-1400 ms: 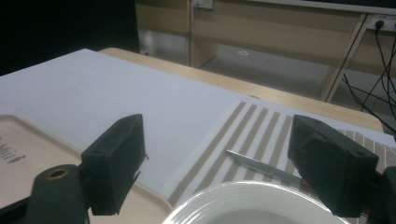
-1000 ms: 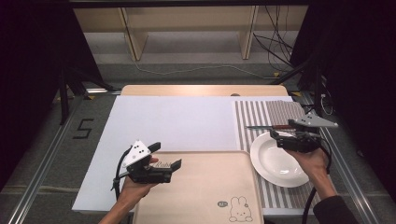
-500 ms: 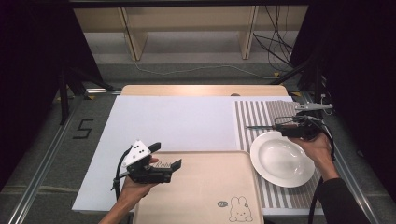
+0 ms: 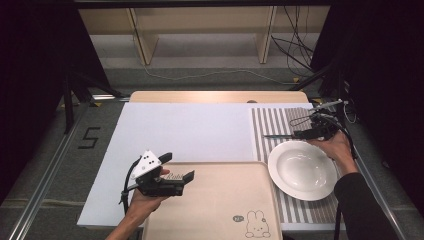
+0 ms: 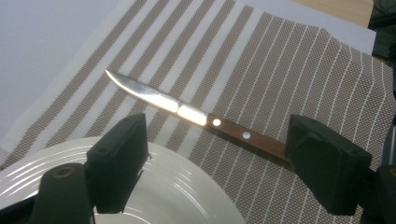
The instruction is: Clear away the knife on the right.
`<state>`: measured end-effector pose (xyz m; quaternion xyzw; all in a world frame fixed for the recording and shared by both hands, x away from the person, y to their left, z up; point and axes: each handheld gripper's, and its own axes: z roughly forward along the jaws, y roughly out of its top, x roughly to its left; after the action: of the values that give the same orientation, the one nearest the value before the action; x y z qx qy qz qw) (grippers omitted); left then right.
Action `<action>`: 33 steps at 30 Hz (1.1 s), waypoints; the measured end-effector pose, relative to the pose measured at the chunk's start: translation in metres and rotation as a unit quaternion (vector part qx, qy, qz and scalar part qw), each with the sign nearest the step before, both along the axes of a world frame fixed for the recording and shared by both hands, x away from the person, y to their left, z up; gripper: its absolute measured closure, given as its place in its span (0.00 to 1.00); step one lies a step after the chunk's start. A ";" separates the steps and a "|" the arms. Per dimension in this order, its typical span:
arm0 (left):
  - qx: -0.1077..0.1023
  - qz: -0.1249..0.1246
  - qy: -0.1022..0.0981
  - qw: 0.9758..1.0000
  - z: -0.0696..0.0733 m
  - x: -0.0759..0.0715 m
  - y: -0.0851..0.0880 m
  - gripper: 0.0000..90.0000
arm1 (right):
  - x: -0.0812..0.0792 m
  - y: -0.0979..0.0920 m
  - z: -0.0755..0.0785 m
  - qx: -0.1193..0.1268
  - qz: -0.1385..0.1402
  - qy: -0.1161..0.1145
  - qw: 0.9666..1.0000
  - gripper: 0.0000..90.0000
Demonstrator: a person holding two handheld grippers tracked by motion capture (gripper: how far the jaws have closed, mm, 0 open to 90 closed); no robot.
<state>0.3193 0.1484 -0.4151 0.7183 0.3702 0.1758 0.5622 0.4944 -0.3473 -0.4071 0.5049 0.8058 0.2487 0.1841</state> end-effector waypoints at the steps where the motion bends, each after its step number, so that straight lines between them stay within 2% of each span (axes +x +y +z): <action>1: 0.000 0.000 0.000 1.000 0.000 0.000 0.000 0.04 | 0.000 0.000 0.000 0.000 0.000 0.000 1.000 0.25; 2: 0.000 0.000 0.000 1.000 0.000 0.000 0.000 0.04 | 0.006 0.000 -0.002 -0.010 -0.003 0.010 1.000 0.25; 7: -0.001 0.000 0.000 1.000 0.000 0.000 0.000 0.04 | 0.019 0.000 -0.009 -0.025 -0.004 0.034 0.999 0.26; 9: 0.000 0.000 0.000 1.000 0.000 0.000 0.000 0.04 | 0.025 0.001 -0.011 -0.039 -0.004 0.045 0.998 0.26; 11: -0.001 0.001 0.000 1.000 0.000 0.001 0.000 0.04 | 0.032 0.000 -0.014 -0.039 -0.007 0.059 0.998 0.26; 14: -0.003 0.001 0.001 1.000 0.000 0.001 0.000 0.04 | 0.039 -0.001 -0.018 -0.052 -0.012 0.073 0.996 0.26; 19: 0.001 -0.001 0.001 1.000 0.000 0.001 -0.001 0.04 | 0.045 0.000 -0.024 -0.062 -0.015 0.086 0.994 0.26; 24: 0.001 -0.002 0.001 1.000 0.000 0.000 -0.001 0.04 | 0.050 -0.001 -0.033 -0.083 -0.021 0.106 0.991 0.27; 33: 0.002 -0.002 0.000 1.000 0.000 0.000 -0.001 0.04 | 0.055 -0.003 -0.042 -0.101 -0.021 0.125 0.987 0.28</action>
<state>0.3195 0.1472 -0.4155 0.7202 0.3683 0.1752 0.5612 0.5490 -0.3501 -0.4490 0.5274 0.8327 0.0975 0.1372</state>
